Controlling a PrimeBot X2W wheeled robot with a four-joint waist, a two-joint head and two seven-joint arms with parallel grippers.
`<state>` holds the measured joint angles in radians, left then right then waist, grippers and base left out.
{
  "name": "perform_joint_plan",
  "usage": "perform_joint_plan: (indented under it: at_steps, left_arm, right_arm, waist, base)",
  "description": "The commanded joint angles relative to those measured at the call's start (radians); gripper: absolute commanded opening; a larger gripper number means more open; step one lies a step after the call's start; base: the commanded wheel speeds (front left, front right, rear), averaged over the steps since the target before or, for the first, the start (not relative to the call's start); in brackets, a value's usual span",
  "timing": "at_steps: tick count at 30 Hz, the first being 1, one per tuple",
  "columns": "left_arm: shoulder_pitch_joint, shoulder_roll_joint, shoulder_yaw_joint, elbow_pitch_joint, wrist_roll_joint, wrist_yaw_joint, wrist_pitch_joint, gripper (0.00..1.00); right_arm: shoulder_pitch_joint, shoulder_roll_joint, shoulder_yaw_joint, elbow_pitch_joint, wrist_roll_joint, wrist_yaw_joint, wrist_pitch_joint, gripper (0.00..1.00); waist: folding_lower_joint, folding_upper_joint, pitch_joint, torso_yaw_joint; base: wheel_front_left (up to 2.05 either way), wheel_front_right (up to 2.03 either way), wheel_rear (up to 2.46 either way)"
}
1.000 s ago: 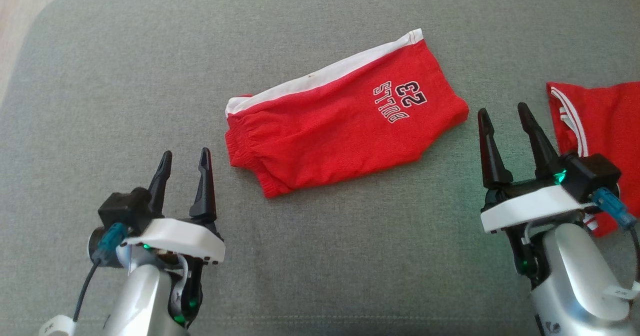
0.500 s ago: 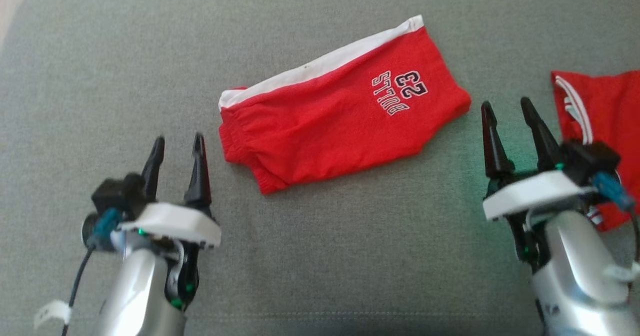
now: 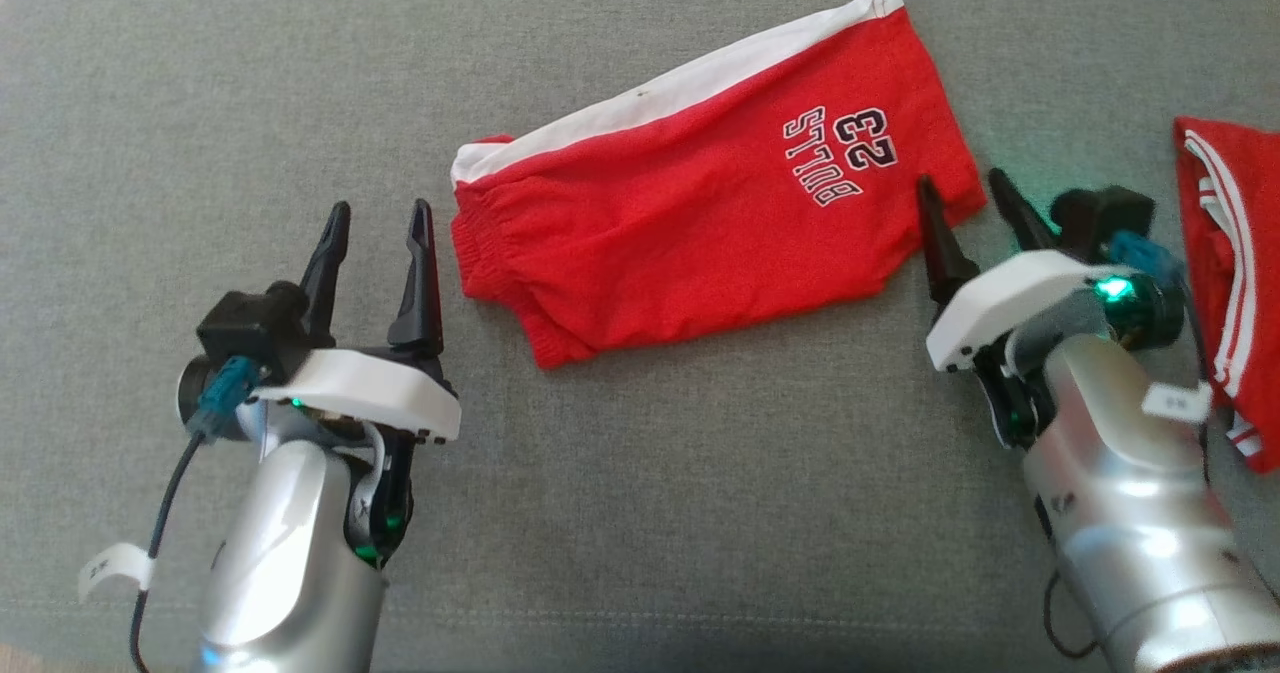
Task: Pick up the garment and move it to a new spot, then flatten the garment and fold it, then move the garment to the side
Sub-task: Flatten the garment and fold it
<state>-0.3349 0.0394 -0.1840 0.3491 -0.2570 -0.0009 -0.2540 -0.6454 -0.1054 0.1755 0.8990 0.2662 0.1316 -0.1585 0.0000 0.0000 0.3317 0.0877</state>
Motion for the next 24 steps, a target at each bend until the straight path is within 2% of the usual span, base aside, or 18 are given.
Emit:
perform_joint_plan:
  at_steps: [1, 2, 3, 9, 13, 19, 24]
  left_arm:
    - [-0.030, 0.012, 0.024, -0.025, 0.009, -0.002, -0.008, 1.00]
    - [-0.030, 0.012, 0.024, -0.024, 0.010, -0.002, -0.008, 1.00]
    - [-0.030, 0.012, 0.025, -0.023, 0.010, -0.002, -0.008, 1.00]
    - [-0.031, 0.012, 0.031, -0.023, 0.014, -0.002, -0.008, 1.00]
    - [-0.024, 0.012, 0.038, -0.026, 0.023, -0.002, -0.008, 1.00]
    - [0.000, 0.011, 0.048, -0.034, 0.025, -0.003, -0.008, 1.00]
    - [0.006, 0.011, 0.053, -0.031, 0.029, -0.005, -0.008, 1.00]
  right_arm:
    - [-0.025, 0.020, 0.031, 0.011, 0.009, -0.001, 0.030, 1.00]
    - [-0.033, 0.024, 0.039, 0.030, 0.016, -0.001, 0.042, 0.45]
    - [-0.039, 0.028, 0.044, 0.047, 0.025, -0.001, 0.052, 0.00]
    - [-0.049, 0.042, 0.076, 0.077, 0.076, -0.001, 0.055, 0.00]
    - [-0.026, 0.045, 0.102, 0.057, 0.114, -0.001, 0.005, 0.00]
    - [0.095, 0.042, 0.103, -0.013, 0.149, -0.001, -0.068, 0.00]
    - [0.225, 0.043, 0.051, -0.106, 0.165, -0.001, -0.092, 0.00]
  waist:
    - [0.0000, 0.0000, 0.000, -0.003]
    - [0.0000, 0.0000, 0.000, -0.004]
    - [0.0000, 0.0000, -0.001, -0.006]
    - [0.0000, 0.0000, -0.004, -0.016]
    - [0.0000, 0.0000, -0.009, -0.026]
    - [0.0000, 0.0000, -0.023, -0.043]
    - [0.0000, 0.0000, -0.030, -0.057]
  base:
    - [0.00, 0.00, 0.00]
    - [0.00, 0.00, 0.00]
    - [0.00, 0.00, 0.00]
    - [0.00, 0.00, 0.00]
    - [0.00, 0.00, 0.00]
    - [0.00, 0.00, 0.00]
    - [0.00, 0.00, 0.00]
